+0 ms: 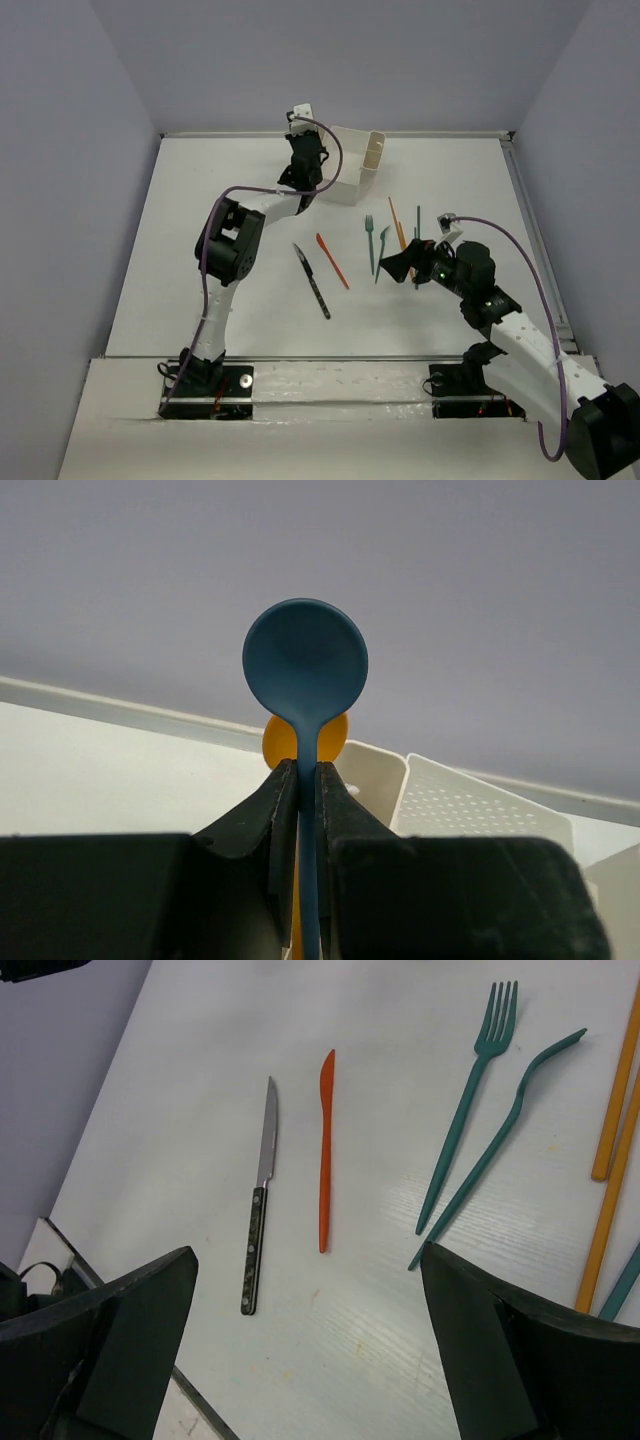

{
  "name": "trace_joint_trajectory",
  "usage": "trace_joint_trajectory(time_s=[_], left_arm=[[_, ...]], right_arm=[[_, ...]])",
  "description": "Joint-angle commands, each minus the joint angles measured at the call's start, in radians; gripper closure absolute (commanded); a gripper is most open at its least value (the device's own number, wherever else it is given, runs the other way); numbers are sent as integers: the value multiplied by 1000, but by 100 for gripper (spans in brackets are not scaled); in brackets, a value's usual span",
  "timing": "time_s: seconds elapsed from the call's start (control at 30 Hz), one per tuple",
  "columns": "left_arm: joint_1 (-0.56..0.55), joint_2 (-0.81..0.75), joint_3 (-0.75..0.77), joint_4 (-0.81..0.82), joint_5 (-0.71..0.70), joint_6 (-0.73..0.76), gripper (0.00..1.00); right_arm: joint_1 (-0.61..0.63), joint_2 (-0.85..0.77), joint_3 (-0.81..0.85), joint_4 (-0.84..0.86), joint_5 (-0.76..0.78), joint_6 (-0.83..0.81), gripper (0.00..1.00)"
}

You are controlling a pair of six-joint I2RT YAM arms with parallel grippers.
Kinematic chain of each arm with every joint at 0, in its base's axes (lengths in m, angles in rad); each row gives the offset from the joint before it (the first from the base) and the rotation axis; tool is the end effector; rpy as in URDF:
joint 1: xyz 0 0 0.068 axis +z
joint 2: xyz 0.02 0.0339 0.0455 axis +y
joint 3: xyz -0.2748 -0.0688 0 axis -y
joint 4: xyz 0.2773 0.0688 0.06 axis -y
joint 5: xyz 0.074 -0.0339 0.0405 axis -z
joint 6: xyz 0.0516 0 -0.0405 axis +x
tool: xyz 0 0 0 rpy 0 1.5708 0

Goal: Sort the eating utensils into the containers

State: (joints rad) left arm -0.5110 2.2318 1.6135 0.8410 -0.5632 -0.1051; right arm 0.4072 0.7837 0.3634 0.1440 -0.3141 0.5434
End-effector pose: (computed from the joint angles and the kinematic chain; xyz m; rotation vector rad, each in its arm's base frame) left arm 0.5056 -0.2519 0.2446 -0.1993 1.3698 -0.1352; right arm 0.1970 0.1023 0.2155 -0.0991 1.9400 0.9387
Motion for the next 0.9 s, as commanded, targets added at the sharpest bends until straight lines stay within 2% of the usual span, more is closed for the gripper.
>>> trace_joint_trajectory(time_s=[0.0, 0.03, 0.07, 0.1, 0.13, 0.17, 0.27, 0.37, 0.5, 0.53, 0.57, 0.63, 0.73, 0.87], left_arm=[[-32, -119, -49, 76, -58, 5, 100], [-32, -129, -59, 75, -63, 5, 100], [-32, -147, -69, 75, -67, 7, 89], [-43, -155, -82, 67, -72, 10, 82], [-43, -164, -89, 63, -89, 12, 65], [-43, -173, -95, 58, -93, 10, 57], [-43, -210, -119, 23, -109, -4, 37], [-43, -224, -124, 3, -113, -2, 24], [-43, -282, -141, -16, -96, -8, 18], [-52, -300, -145, -20, -92, -10, 18], [-52, -340, -148, -34, -89, -10, 18], [-61, -386, -139, -71, -73, -21, 18], [-61, -500, -133, -178, -6, -85, 18], [-61, -668, -147, -469, 121, -217, 18]], right_arm=[[5, -17, 28, -16, 7, -14, 1], [5, -14, 37, -29, 10, -19, 1], [5, -11, 46, -43, 13, -22, 1], [5, -6, 54, -63, 17, -29, 1], [5, 0, 66, -67, 20, -30, 1], [5, 3, 68, -67, 21, -30, 1], [5, 12, 80, -69, 18, -20, 1], [5, 15, 91, -76, 15, -17, 1], [5, 15, 111, -83, 18, -17, 3], [5, 23, 120, -86, 20, -17, 6], [5, 50, 129, -89, 14, -23, 13], [5, 90, 164, -92, -9, -31, 16], [24, 193, 235, -121, -34, -42, 30], [140, 294, 333, -173, 21, -86, 31]])
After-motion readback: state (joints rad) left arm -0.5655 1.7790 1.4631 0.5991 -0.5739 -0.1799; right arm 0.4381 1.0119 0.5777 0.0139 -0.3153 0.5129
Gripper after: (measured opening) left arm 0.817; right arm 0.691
